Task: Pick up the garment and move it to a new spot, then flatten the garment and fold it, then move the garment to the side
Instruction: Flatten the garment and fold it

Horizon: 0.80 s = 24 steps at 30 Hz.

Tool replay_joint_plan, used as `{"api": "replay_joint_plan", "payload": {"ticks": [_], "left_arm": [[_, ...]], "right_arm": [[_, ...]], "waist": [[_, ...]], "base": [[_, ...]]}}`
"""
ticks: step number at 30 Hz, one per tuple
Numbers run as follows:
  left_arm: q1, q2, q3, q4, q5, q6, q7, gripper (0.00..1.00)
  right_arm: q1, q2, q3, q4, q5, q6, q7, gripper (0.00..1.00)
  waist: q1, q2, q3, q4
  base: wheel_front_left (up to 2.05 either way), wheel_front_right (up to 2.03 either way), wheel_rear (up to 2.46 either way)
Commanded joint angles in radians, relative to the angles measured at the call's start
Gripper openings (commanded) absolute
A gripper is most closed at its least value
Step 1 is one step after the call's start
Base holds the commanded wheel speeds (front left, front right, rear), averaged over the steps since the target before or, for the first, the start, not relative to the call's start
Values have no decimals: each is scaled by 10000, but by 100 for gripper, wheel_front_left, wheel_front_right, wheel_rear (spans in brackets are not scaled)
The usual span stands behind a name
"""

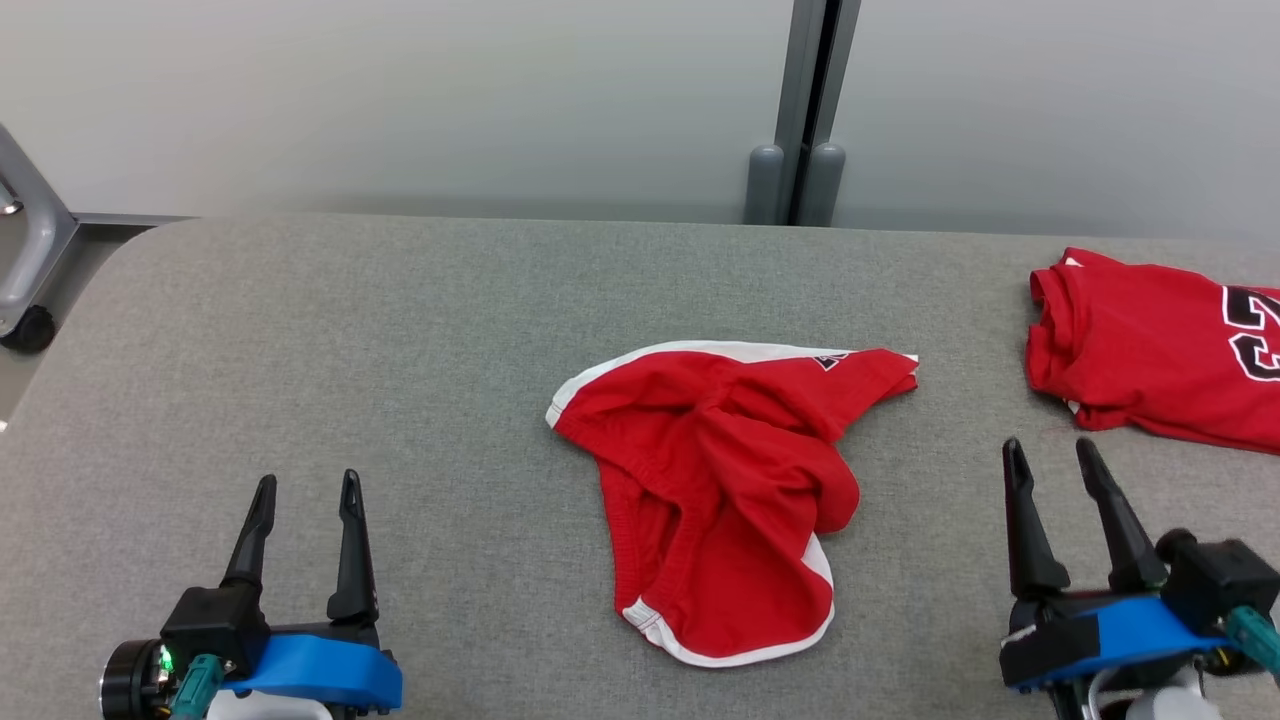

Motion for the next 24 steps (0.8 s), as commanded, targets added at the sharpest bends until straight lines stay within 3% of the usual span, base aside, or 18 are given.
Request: {"api": "replay_joint_plan", "payload": {"ticks": [1,7,15,19,24], "left_arm": [[7,4,58,-21,81,-59,-23,100],[52,15,50,-3,110,-76,-23,100],[-135,35,-201,101,249,-189,-23,100],[-414,-26,-993,294,447,-383,-23,100],[-906,-38,-2658,853,734,-555,-6,100]], "right_arm": [[386,66,-73,-193,-12,6,-36,100],[1175,240,-32,-511,-277,6,-36,100],[920,261,71,-53,-366,6,-35,100],[764,259,156,48,-408,6,-35,100],[647,253,280,128,-404,6,-36,100]], "waist": [[1,1,-3,-25],[1,1,-1,-153],[1,1,-72,-275],[1,1,-39,-394],[1,1,83,-629]], "base": [[0,0,0],[0,0,0],[0,0,0],[0,0,0],[0,0,0]]}}
